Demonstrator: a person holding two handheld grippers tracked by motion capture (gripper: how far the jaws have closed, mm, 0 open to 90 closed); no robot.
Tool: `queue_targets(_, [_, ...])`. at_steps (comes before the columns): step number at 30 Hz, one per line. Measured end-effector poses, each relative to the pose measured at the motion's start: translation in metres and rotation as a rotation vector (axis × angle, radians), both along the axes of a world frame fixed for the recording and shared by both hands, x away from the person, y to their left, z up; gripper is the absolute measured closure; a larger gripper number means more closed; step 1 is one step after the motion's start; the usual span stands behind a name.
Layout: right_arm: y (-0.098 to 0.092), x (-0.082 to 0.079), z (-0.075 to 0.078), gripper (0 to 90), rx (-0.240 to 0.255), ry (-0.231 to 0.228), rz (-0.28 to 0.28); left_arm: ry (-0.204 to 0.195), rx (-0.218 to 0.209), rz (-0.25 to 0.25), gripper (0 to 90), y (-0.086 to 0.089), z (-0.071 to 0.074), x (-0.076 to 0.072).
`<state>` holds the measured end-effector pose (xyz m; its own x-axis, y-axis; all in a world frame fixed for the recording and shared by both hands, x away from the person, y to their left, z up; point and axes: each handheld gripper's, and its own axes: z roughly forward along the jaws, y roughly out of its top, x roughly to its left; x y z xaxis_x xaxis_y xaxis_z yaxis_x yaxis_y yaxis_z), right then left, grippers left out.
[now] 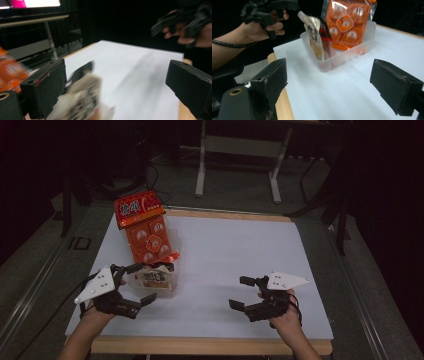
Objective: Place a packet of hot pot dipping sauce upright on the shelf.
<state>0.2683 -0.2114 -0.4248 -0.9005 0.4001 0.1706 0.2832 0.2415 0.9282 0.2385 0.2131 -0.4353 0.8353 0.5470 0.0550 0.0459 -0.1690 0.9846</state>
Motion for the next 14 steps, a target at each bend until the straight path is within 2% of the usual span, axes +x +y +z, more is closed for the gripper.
queue_targets(1, [-0.001, -0.001, -0.003, 14.0, -0.002, 0.006, 0.002, 0.000, 0.000, 0.000, 3.2, 0.000, 0.000, 0.000])
queue_targets(2, [-0.002, -0.002, -0.006, 14.0, -0.004, 0.012, 0.000, 0.007, 0.008, -0.040, 3.3, -0.011, -0.002, -0.005])
queue_targets(3, [-0.003, -0.002, -0.008, 14.0, -0.006, 0.017, -0.001, 0.009, 0.002, -0.059, 3.2, -0.016, -0.003, -0.007])
queue_targets(5, [-0.004, -0.003, -0.011, 14.0, -0.011, 0.019, -0.001, 0.009, 0.002, -0.059, 3.3, -0.016, -0.003, -0.007])
queue_targets(6, [-0.006, -0.005, -0.015, 14.0, -0.020, 0.016, -0.010, 0.029, 0.006, -0.107, 3.3, -0.032, -0.009, -0.012])
queue_targets(9, [-0.009, -0.006, -0.020, 14.0, -0.029, 0.018, -0.019, 0.066, 0.019, -0.175, 3.3, -0.050, -0.021, -0.016])
queue_targets(10, [-0.009, -0.006, -0.020, 14.0, -0.029, 0.018, -0.019, 0.066, 0.019, -0.175, 3.3, -0.050, -0.021, -0.016])
queue_targets(11, [-0.009, -0.005, -0.022, 14.0, -0.040, 0.015, -0.021, 0.084, 0.041, -0.198, 3.4, -0.061, -0.029, -0.018])
queue_targets(14, [-0.009, -0.004, -0.025, 14.0, -0.033, 0.022, -0.020, 0.105, 0.050, -0.224, 3.6, -0.068, -0.037, -0.018])
